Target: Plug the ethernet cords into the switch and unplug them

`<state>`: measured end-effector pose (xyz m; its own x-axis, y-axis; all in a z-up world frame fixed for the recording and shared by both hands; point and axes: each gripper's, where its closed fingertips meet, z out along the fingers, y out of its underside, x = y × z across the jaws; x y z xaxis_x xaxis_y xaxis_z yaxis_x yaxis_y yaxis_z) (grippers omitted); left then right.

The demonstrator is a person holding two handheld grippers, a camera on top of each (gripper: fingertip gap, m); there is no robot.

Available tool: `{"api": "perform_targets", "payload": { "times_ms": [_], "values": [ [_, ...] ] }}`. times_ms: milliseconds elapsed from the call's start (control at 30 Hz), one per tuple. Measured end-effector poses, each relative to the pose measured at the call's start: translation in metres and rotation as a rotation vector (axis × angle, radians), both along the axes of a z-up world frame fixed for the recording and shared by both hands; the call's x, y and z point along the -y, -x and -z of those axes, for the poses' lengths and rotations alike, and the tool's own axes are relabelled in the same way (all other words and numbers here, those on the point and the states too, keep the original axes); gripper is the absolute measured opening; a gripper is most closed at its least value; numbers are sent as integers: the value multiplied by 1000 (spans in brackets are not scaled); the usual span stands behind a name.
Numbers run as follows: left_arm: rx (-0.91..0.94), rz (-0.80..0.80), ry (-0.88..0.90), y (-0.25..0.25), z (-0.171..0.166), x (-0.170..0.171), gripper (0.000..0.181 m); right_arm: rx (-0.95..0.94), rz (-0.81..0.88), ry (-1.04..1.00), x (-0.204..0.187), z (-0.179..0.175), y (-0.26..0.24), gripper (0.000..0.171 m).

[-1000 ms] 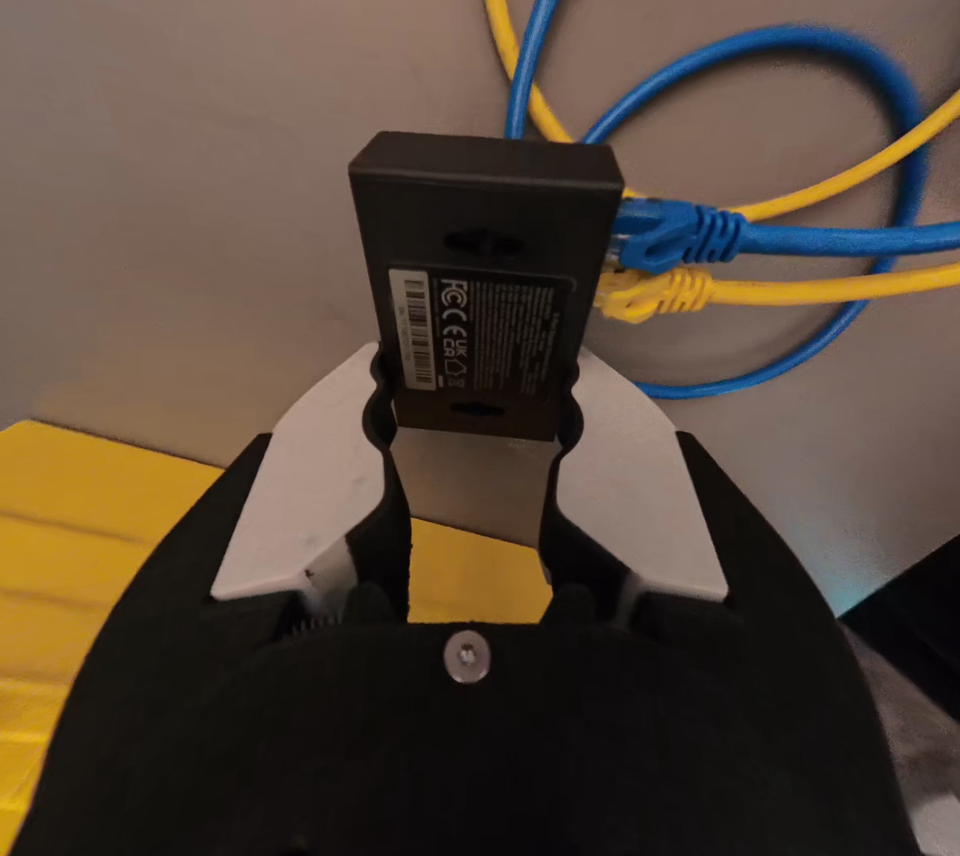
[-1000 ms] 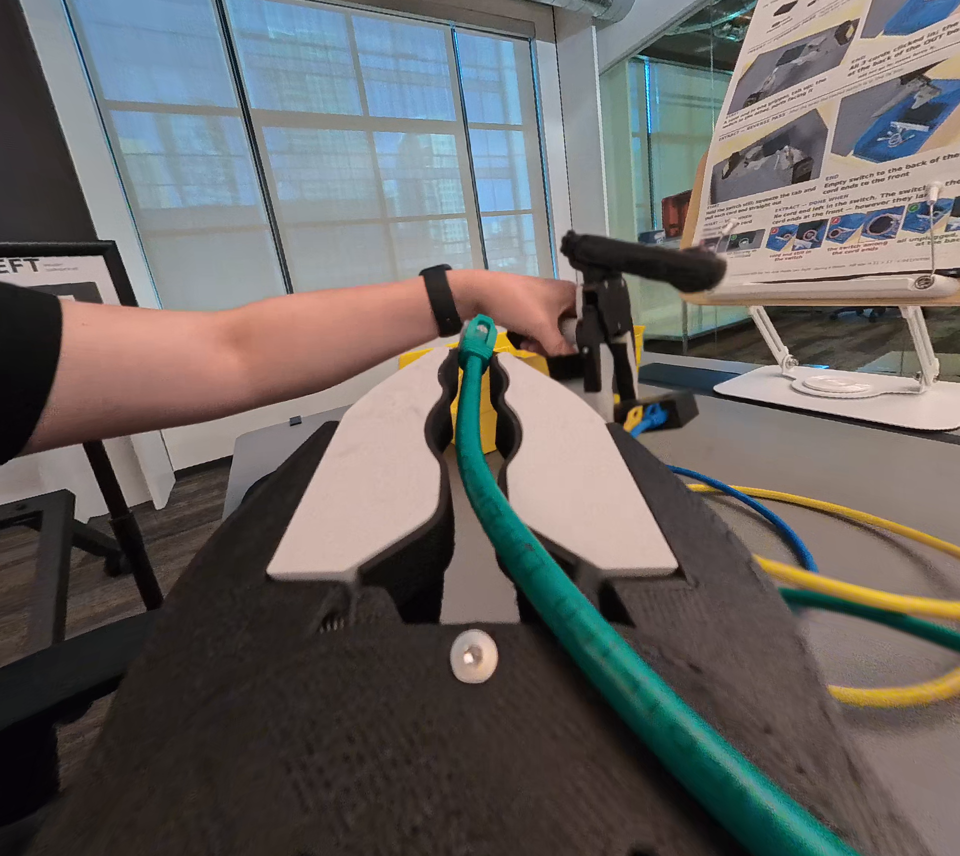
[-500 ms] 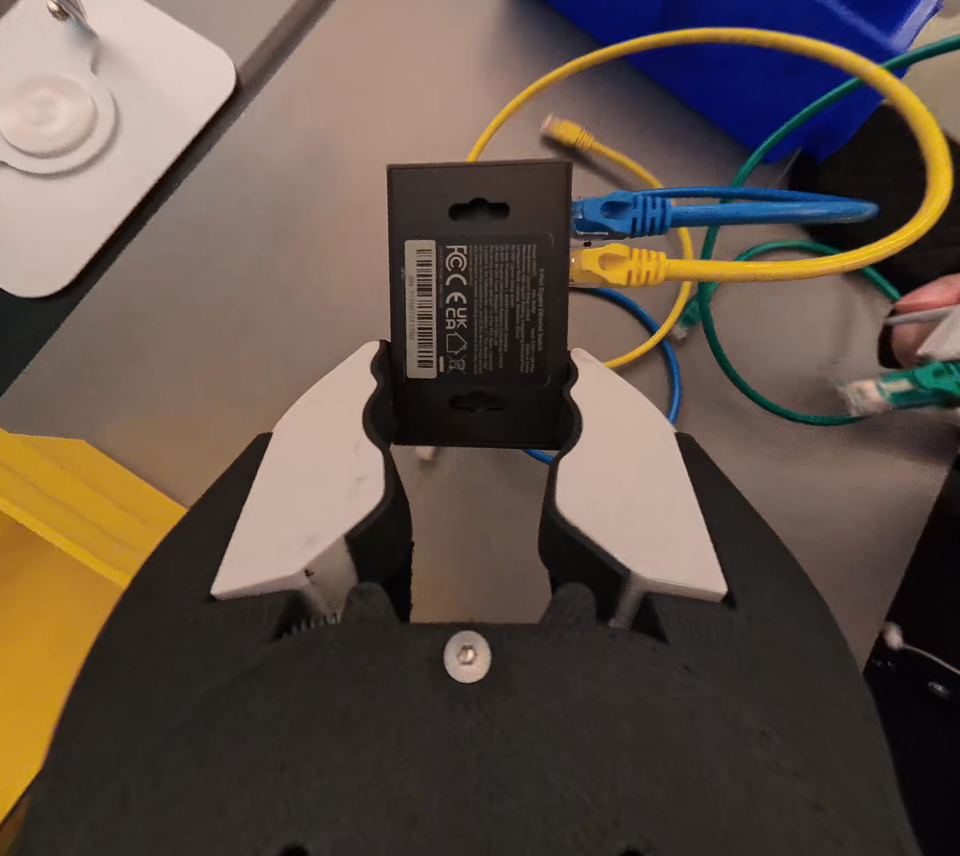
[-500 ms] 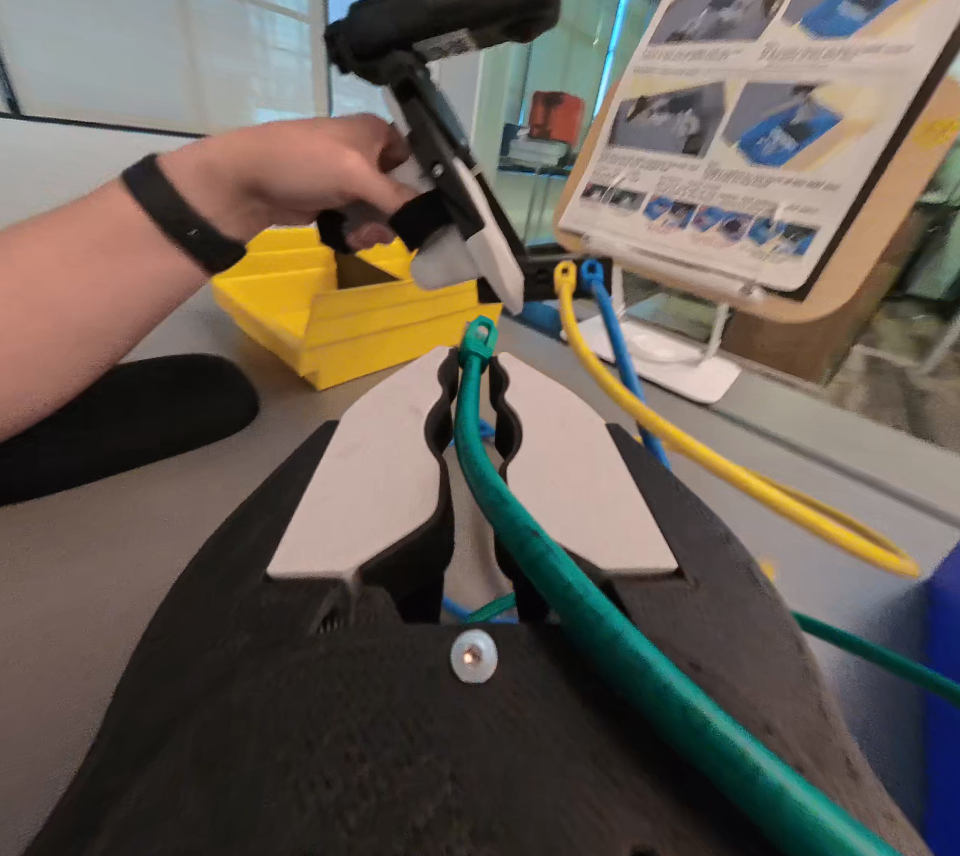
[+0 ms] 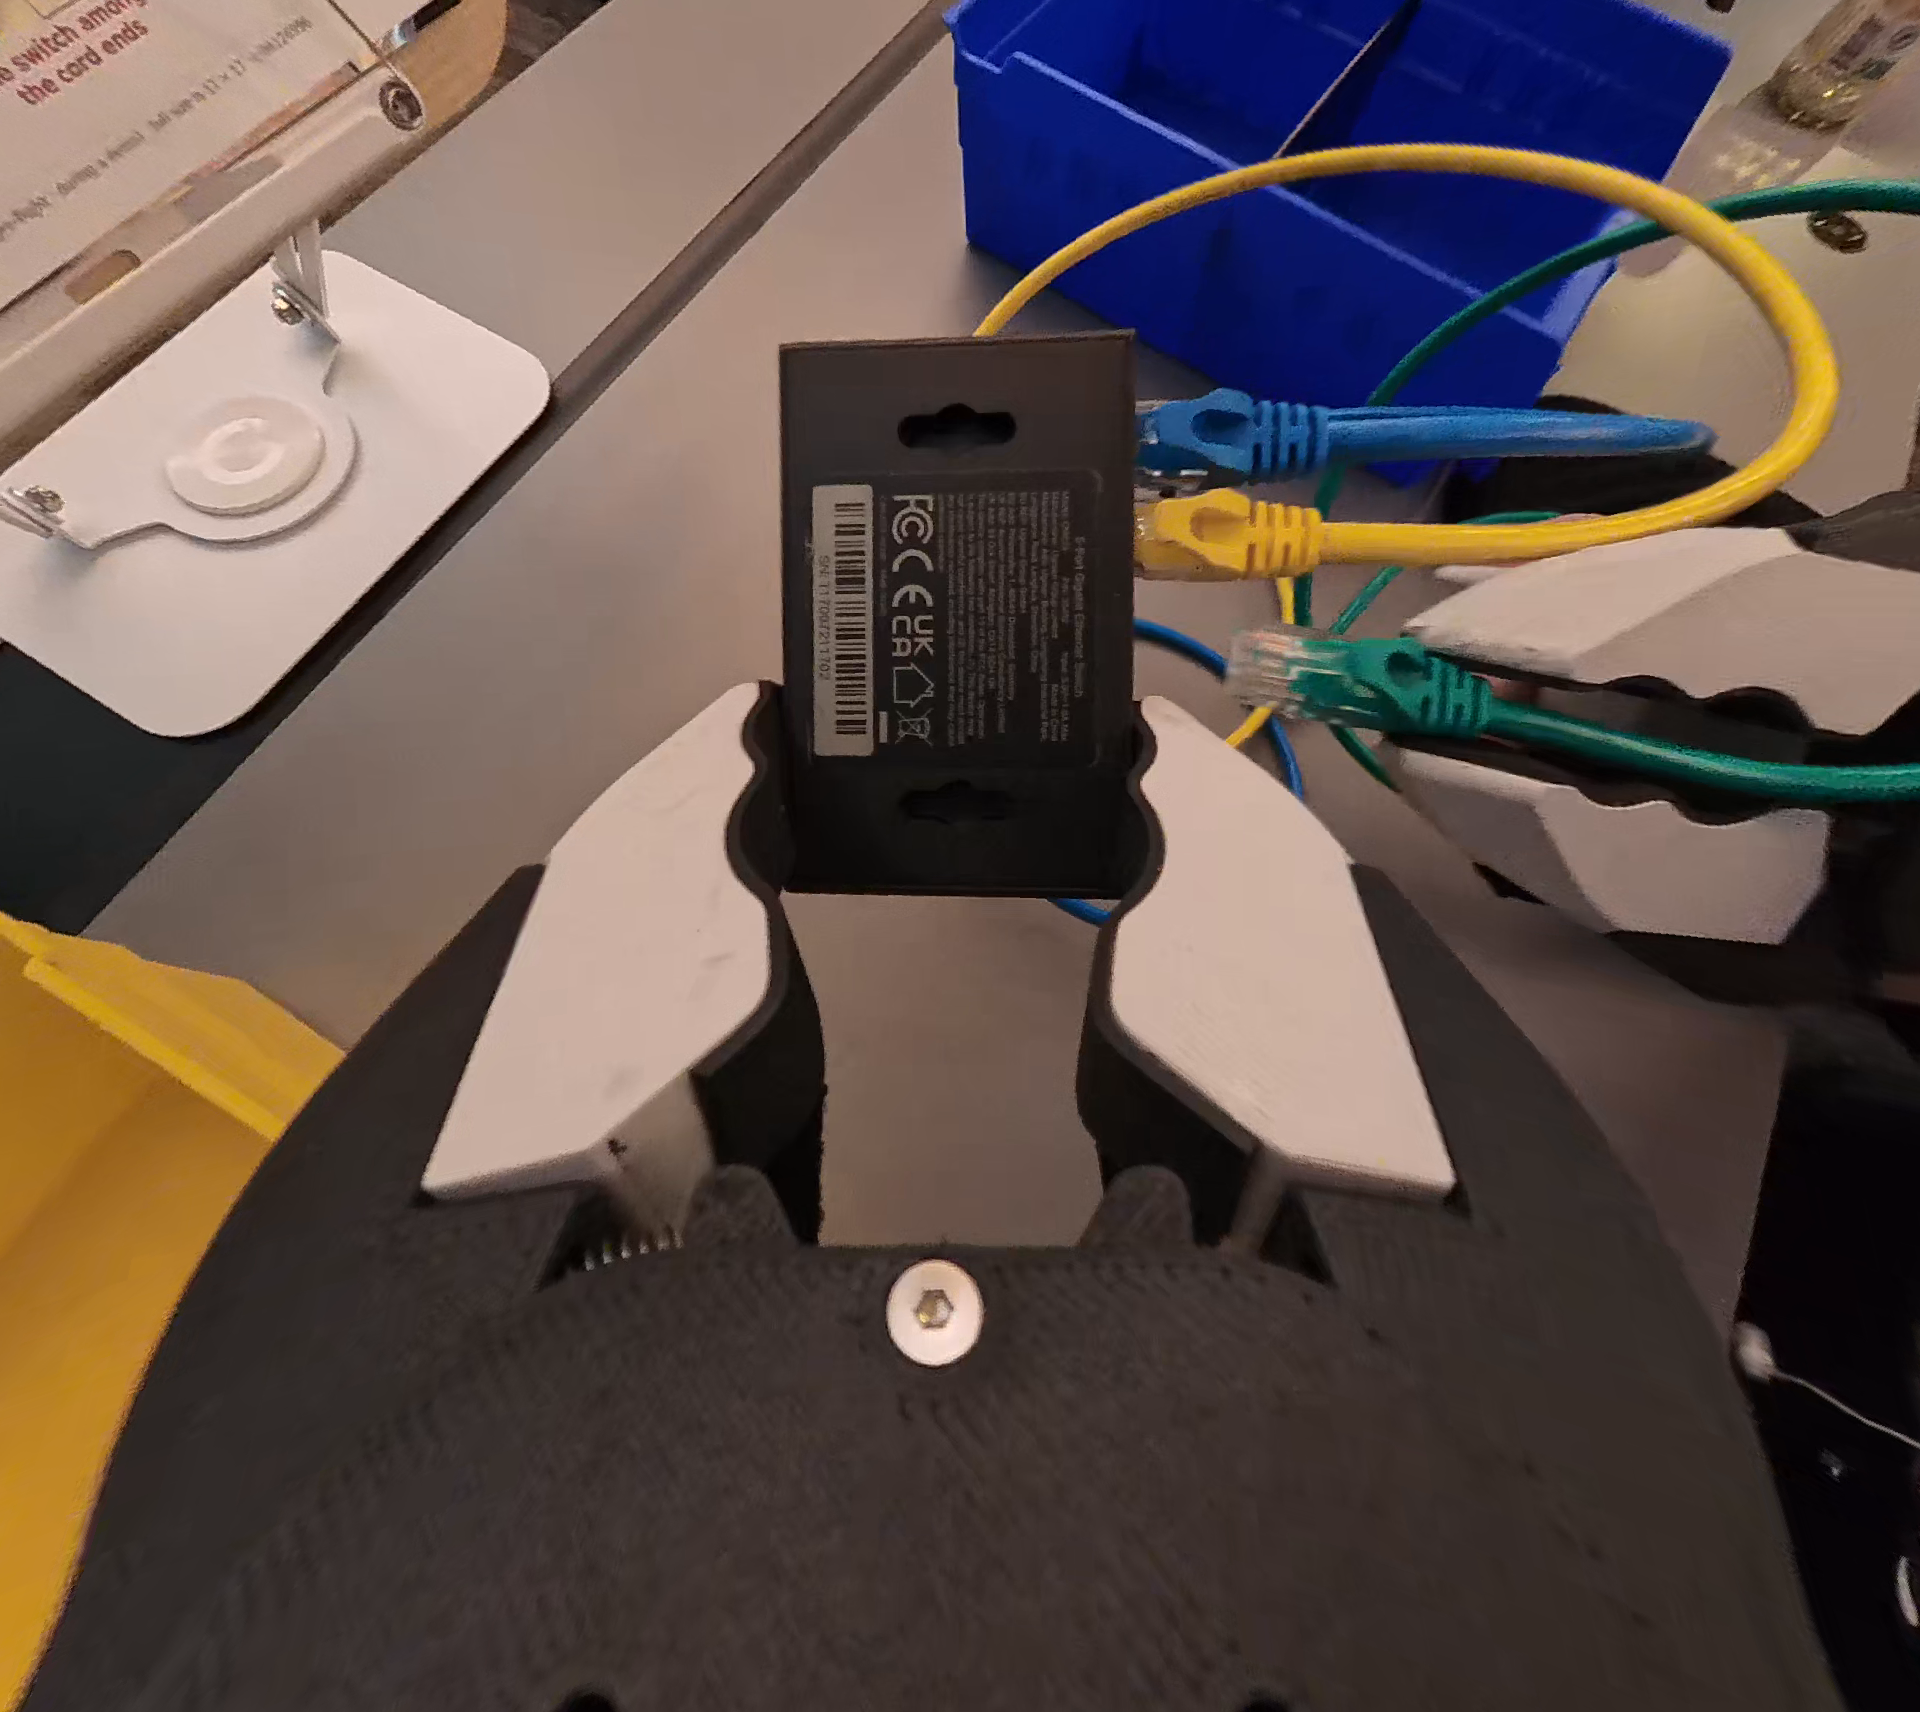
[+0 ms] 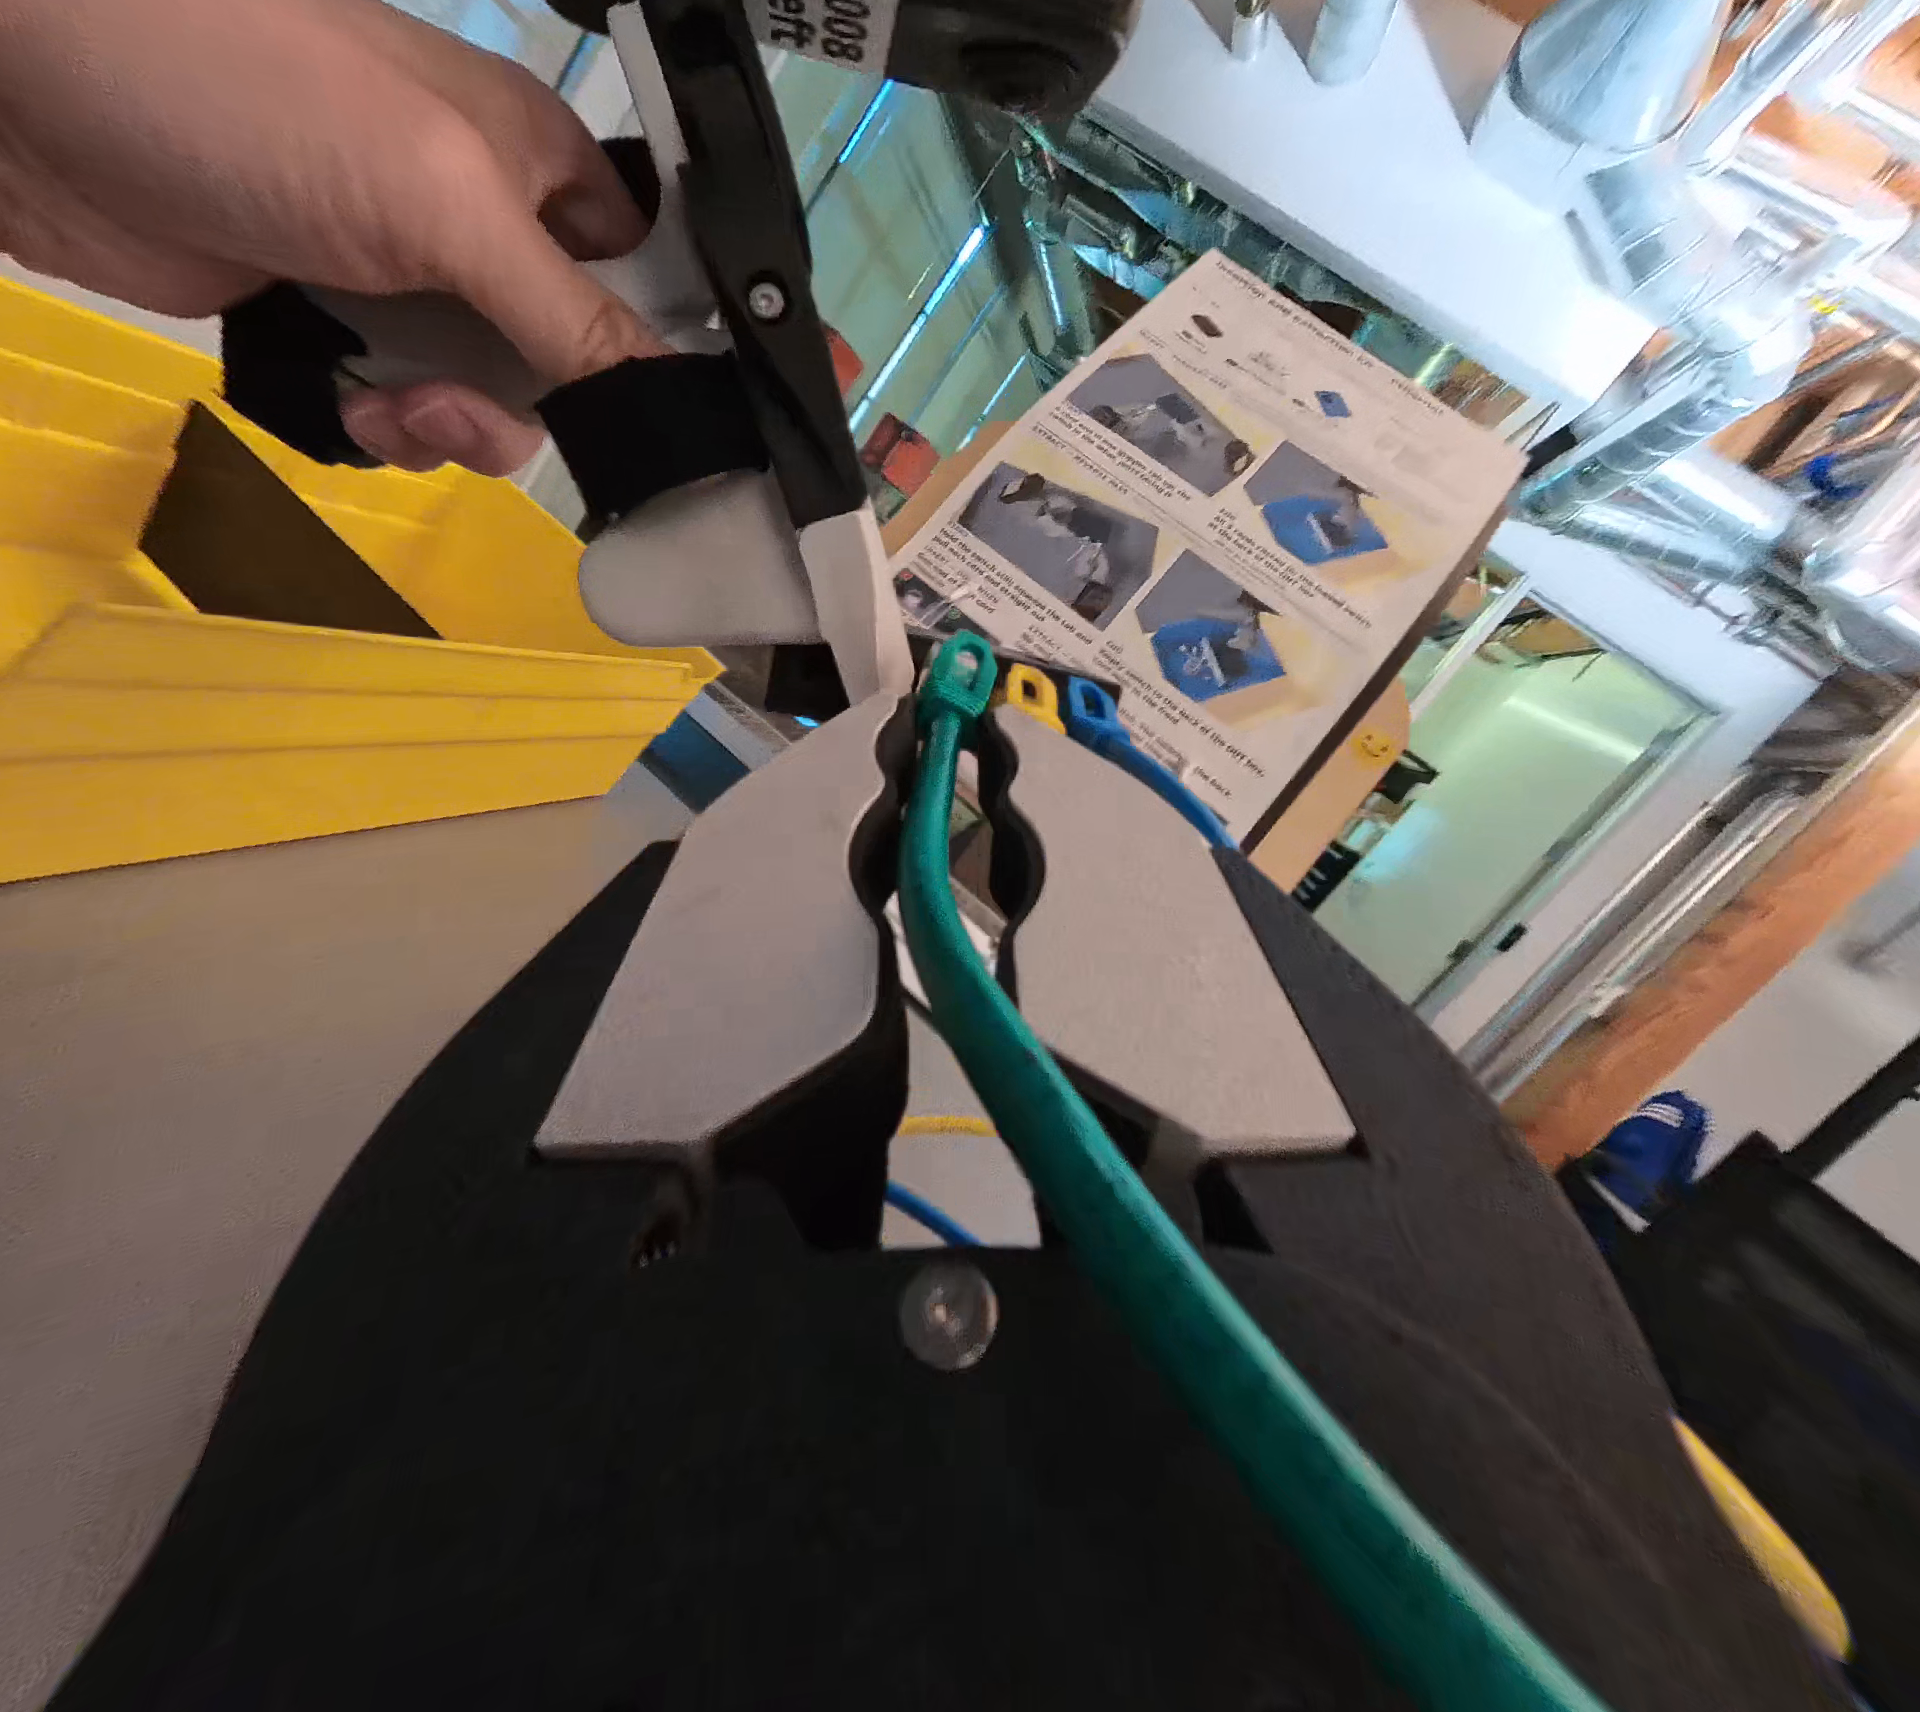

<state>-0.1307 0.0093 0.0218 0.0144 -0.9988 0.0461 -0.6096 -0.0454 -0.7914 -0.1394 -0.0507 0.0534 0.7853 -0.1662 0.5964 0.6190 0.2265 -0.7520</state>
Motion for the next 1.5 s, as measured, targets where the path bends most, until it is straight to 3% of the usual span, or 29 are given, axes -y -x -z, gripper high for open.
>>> {"api": "perform_targets", "payload": {
  "times_ms": [633, 933, 1167, 1333, 1500],
  "values": [
    [2, 12, 58, -5, 11, -1, 60, 38, 63, 90, -16, 14, -11, 12],
    [77, 70, 153, -12, 5, 9, 60, 254, 125, 76, -7, 10, -13, 12],
    [145, 69, 252, -11, -5, 8, 59, 170, 117, 124, -1, 14, -27, 12],
    [143, 107, 205, -15, -5, 18, 60, 112, -5, 33, 9, 0, -14, 12],
    [157, 183, 163, -15, -9, 30, 59, 76, -20, 34, 11, -3, -17, 12]
  ]
}}
